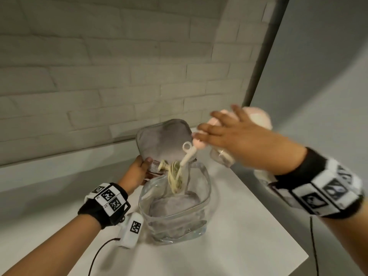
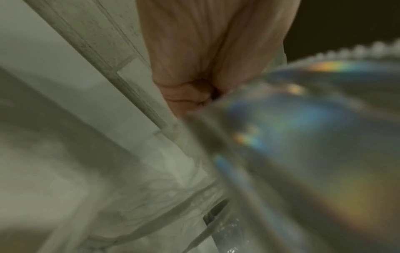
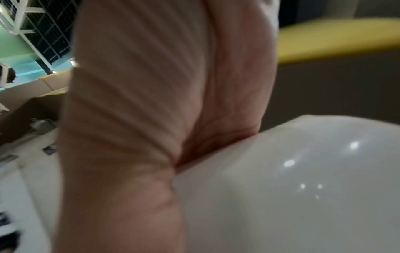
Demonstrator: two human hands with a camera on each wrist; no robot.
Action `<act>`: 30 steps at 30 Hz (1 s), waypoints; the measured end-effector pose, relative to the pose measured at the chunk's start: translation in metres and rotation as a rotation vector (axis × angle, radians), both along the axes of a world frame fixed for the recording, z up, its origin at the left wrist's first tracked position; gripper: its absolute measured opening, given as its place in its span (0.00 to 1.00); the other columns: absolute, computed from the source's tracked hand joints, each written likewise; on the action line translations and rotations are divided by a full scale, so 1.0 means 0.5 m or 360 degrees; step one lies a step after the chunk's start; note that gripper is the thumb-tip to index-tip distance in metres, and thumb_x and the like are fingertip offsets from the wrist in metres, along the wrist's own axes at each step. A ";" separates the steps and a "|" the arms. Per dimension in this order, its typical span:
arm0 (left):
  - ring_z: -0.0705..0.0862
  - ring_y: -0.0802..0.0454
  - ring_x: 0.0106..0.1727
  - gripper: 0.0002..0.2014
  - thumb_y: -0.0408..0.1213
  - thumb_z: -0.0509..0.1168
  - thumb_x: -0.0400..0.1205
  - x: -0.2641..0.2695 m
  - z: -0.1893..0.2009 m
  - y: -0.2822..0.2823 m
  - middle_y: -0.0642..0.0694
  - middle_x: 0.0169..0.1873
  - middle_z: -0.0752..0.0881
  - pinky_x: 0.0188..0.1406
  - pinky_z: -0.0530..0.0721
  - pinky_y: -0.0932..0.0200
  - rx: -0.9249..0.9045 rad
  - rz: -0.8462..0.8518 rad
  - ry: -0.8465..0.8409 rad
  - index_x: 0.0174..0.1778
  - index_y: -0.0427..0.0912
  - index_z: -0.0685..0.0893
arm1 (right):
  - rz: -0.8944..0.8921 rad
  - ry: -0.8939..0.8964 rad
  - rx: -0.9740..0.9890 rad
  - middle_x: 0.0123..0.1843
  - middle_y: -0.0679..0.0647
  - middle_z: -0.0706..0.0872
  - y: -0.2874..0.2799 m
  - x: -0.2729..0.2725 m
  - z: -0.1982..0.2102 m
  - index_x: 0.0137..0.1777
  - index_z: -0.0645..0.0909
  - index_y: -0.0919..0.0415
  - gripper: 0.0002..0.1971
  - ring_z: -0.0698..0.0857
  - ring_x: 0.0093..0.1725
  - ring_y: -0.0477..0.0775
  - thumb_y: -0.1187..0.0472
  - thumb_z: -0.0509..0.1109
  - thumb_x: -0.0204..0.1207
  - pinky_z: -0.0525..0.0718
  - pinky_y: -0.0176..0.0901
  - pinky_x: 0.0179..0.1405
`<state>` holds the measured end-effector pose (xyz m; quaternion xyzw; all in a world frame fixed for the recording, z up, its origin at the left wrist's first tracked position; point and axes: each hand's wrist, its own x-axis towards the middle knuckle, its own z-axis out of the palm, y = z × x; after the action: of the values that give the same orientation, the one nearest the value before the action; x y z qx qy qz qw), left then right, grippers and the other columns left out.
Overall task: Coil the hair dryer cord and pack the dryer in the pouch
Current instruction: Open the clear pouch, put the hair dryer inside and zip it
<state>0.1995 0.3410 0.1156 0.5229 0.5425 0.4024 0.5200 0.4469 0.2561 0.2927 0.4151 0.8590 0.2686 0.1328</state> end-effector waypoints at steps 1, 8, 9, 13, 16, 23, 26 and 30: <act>0.84 0.42 0.40 0.10 0.43 0.53 0.85 0.001 0.001 -0.002 0.37 0.47 0.82 0.36 0.82 0.54 0.0007 0.0008 -0.0019 0.57 0.42 0.69 | -0.0004 -0.0009 -0.0148 0.82 0.49 0.62 0.010 -0.021 -0.018 0.79 0.52 0.45 0.50 0.58 0.80 0.66 0.70 0.74 0.60 0.51 0.78 0.73; 0.84 0.34 0.56 0.10 0.42 0.52 0.86 0.004 0.006 -0.002 0.34 0.58 0.82 0.50 0.82 0.48 0.0093 -0.0006 0.0027 0.61 0.46 0.69 | 0.0029 -0.0121 -0.0868 0.82 0.50 0.62 0.079 -0.142 -0.172 0.79 0.54 0.46 0.48 0.57 0.80 0.66 0.59 0.78 0.63 0.57 0.65 0.76; 0.83 0.34 0.57 0.10 0.42 0.52 0.86 0.003 0.005 -0.001 0.34 0.59 0.82 0.55 0.82 0.45 0.0101 0.0003 0.0031 0.61 0.45 0.69 | 0.0007 -0.0162 -0.0921 0.82 0.49 0.61 0.084 -0.154 -0.186 0.80 0.54 0.46 0.48 0.55 0.80 0.67 0.61 0.78 0.62 0.57 0.64 0.76; 0.84 0.35 0.57 0.10 0.42 0.52 0.86 -0.009 0.001 0.003 0.34 0.59 0.82 0.58 0.82 0.40 0.0118 0.0032 0.0017 0.60 0.45 0.70 | -0.0003 -0.0309 -0.0847 0.82 0.52 0.60 0.086 -0.192 -0.208 0.80 0.53 0.50 0.46 0.54 0.80 0.70 0.62 0.75 0.66 0.57 0.65 0.76; 0.86 0.40 0.48 0.11 0.41 0.51 0.86 -0.004 0.006 0.002 0.39 0.55 0.83 0.38 0.84 0.55 0.0117 0.0019 -0.0042 0.63 0.44 0.68 | 0.0126 -0.0393 -0.0764 0.73 0.54 0.75 0.075 -0.206 -0.230 0.76 0.62 0.53 0.41 0.70 0.70 0.65 0.60 0.77 0.64 0.68 0.58 0.66; 0.83 0.50 0.39 0.09 0.37 0.51 0.86 0.011 0.022 -0.012 0.41 0.50 0.82 0.25 0.84 0.69 0.0194 -0.0089 -0.0275 0.62 0.45 0.69 | -0.0094 0.0105 -0.1273 0.71 0.61 0.78 0.089 -0.187 -0.219 0.78 0.62 0.57 0.41 0.78 0.65 0.62 0.64 0.77 0.66 0.73 0.42 0.54; 0.87 0.50 0.43 0.08 0.34 0.54 0.85 -0.019 0.010 -0.016 0.48 0.46 0.87 0.34 0.85 0.69 0.0189 -0.0228 -0.0194 0.53 0.49 0.76 | -0.0252 0.0340 -0.1231 0.74 0.56 0.75 0.084 -0.150 -0.181 0.77 0.65 0.56 0.35 0.75 0.70 0.58 0.61 0.74 0.70 0.72 0.45 0.64; 0.85 0.65 0.55 0.27 0.15 0.57 0.77 -0.062 -0.007 -0.027 0.67 0.47 0.90 0.54 0.81 0.71 0.0298 -0.0503 -0.0076 0.42 0.55 0.90 | -0.0188 0.0873 -0.1544 0.65 0.49 0.85 0.039 -0.033 -0.079 0.63 0.82 0.55 0.17 0.84 0.57 0.37 0.63 0.68 0.75 0.75 0.27 0.59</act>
<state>0.1687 0.3273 0.1123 0.6380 0.4013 0.3768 0.5385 0.4304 0.2755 0.2531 0.4085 0.8626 -0.2830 0.0951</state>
